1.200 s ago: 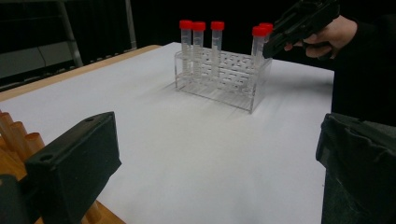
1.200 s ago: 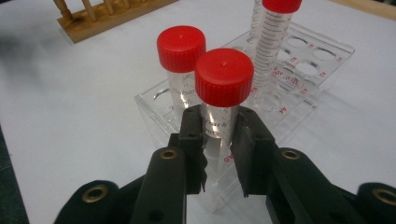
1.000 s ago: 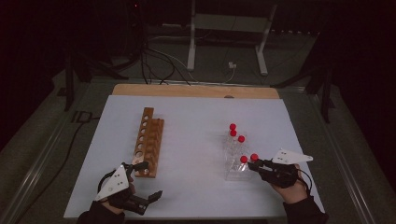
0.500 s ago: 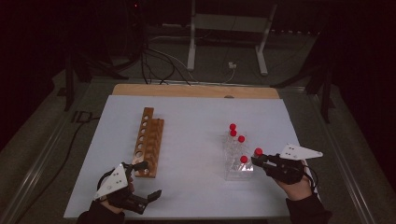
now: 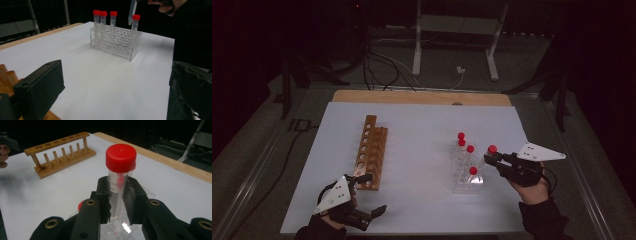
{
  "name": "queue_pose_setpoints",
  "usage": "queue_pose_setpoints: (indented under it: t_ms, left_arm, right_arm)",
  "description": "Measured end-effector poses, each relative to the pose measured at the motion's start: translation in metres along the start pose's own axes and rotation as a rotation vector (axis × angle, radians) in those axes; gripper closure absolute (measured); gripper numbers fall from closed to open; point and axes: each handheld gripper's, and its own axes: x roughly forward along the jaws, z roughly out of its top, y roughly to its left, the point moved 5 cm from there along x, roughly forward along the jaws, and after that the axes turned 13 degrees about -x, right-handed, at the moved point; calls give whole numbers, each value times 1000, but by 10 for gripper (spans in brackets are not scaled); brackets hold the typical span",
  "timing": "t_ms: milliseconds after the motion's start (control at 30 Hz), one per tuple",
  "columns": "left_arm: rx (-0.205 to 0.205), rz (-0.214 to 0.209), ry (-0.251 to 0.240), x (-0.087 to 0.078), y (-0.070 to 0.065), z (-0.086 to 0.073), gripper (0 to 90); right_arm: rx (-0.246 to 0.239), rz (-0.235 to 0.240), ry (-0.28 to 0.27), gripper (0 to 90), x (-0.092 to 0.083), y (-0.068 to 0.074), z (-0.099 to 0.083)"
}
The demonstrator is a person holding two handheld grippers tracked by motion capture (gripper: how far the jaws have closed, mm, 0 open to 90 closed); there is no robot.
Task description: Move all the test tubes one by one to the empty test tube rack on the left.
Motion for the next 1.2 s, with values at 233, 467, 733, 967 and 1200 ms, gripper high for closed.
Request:
queue_pose_setpoints:
  t_ms: [233, 467, 733, 967, 1200]
  left_arm:
    - [0, -7, 5, 1, -5, 5, 4]
    - [7, -16, 9, 5, -10, 8, 4]
    - [-1, -24, 14, 9, -15, 17, 4]
    - [-10, -48, -29, 11, -22, 41, 4]
    - [6, -95, -25, 28, -33, 68, 5]
  right_arm:
    - [-18, 21, -16, 749, 10, 6, 15]
    - [-30, 72, -25, 749, 25, 25, 26]
    - [-40, 119, -23, 749, 36, 46, 32]
    - [-51, 168, -7, 749, 47, 68, 32]
    - [-66, 206, 11, 749, 56, 86, 29]
